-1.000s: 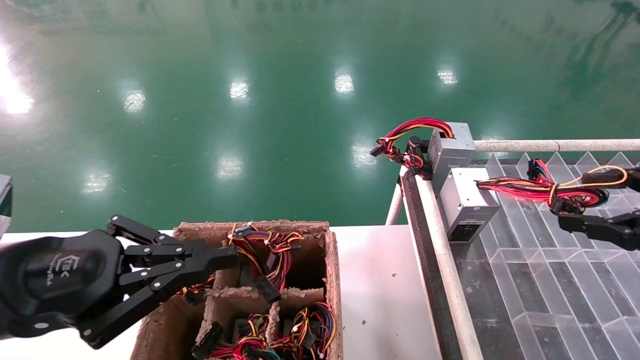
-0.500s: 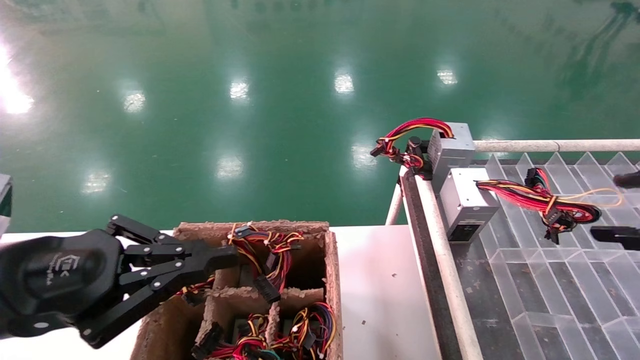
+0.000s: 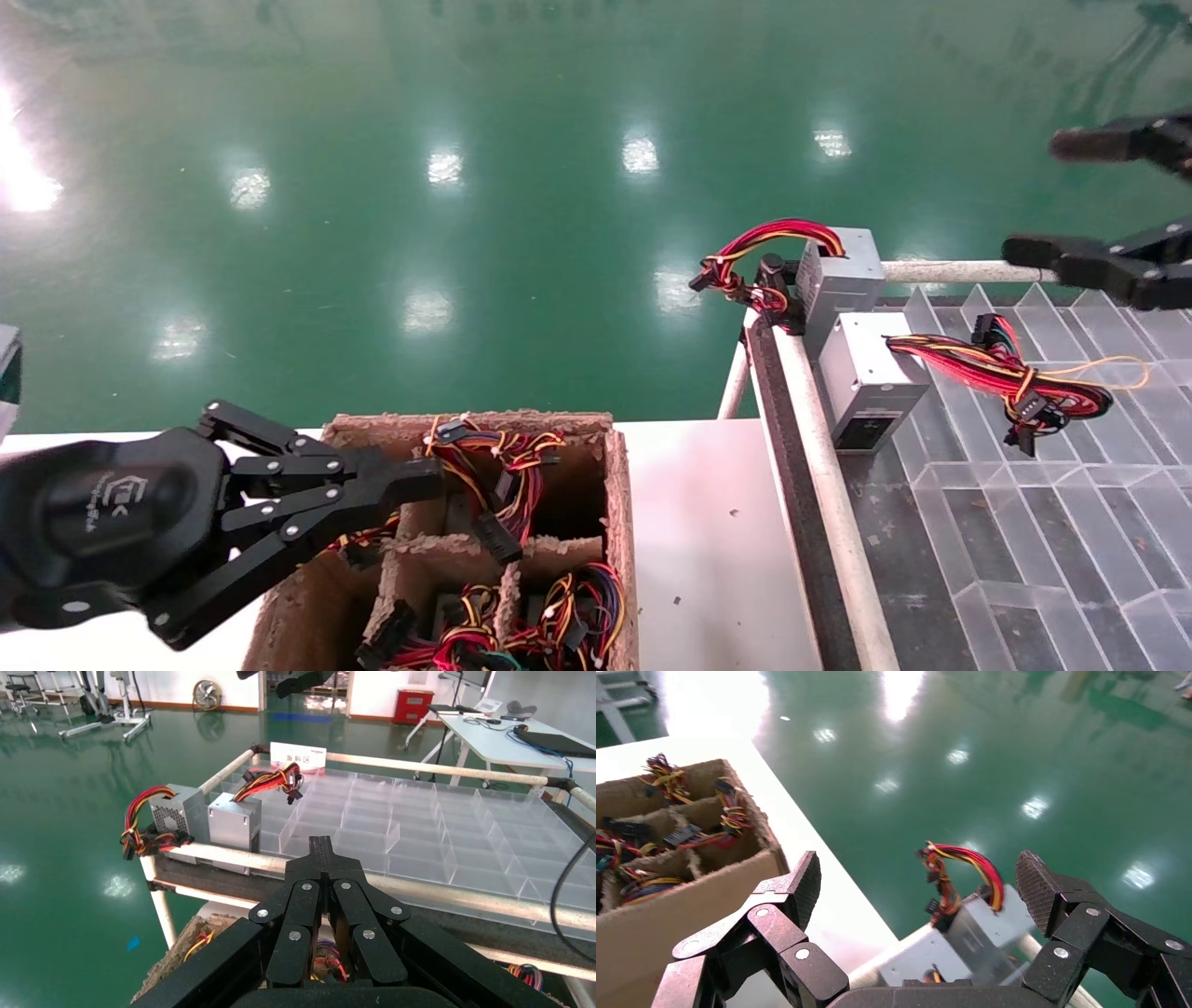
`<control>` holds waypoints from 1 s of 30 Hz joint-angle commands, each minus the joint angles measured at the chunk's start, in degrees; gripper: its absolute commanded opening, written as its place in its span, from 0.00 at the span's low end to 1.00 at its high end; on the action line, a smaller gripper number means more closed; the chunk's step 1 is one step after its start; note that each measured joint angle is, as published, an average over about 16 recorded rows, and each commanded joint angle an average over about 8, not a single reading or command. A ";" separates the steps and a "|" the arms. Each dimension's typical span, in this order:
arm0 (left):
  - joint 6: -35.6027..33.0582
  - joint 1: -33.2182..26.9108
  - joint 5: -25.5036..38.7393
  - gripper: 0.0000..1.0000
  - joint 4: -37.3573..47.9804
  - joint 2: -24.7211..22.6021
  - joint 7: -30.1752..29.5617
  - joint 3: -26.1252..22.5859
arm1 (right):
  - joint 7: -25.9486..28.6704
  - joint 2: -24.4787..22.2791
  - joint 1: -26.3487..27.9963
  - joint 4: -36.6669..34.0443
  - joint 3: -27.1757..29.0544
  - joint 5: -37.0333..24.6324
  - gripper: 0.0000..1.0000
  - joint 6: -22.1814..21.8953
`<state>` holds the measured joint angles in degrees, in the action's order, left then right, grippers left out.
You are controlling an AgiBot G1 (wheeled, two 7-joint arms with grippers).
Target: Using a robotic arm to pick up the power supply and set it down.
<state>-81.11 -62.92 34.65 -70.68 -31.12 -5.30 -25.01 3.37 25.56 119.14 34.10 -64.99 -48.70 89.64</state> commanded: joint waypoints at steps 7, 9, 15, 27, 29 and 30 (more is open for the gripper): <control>0.00 0.00 0.00 0.00 0.00 0.00 0.00 0.00 | 0.59 1.18 -7.08 4.90 6.14 0.91 1.00 -0.51; 0.00 0.00 0.00 0.18 0.00 0.00 0.00 0.00 | 0.86 1.52 -9.14 6.31 7.88 1.15 1.00 -0.65; 0.00 0.00 0.00 0.93 0.00 0.00 0.00 0.00 | 1.69 2.52 -15.26 10.50 13.07 1.87 1.00 -1.07; 0.00 0.00 0.00 1.00 0.00 0.00 0.00 0.00 | 3.33 4.52 -27.47 18.86 23.43 3.31 1.00 -1.90; 0.00 0.00 0.00 1.00 0.00 0.00 0.00 0.00 | 3.60 4.85 -29.49 20.25 25.15 3.54 1.00 -2.04; 0.00 0.00 0.00 1.00 0.00 0.00 0.00 0.00 | 3.73 5.02 -30.48 20.93 25.99 3.66 1.00 -2.10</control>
<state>-81.11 -62.92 34.65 -70.68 -31.12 -5.30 -25.01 7.11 30.58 88.66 55.03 -39.01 -45.04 87.54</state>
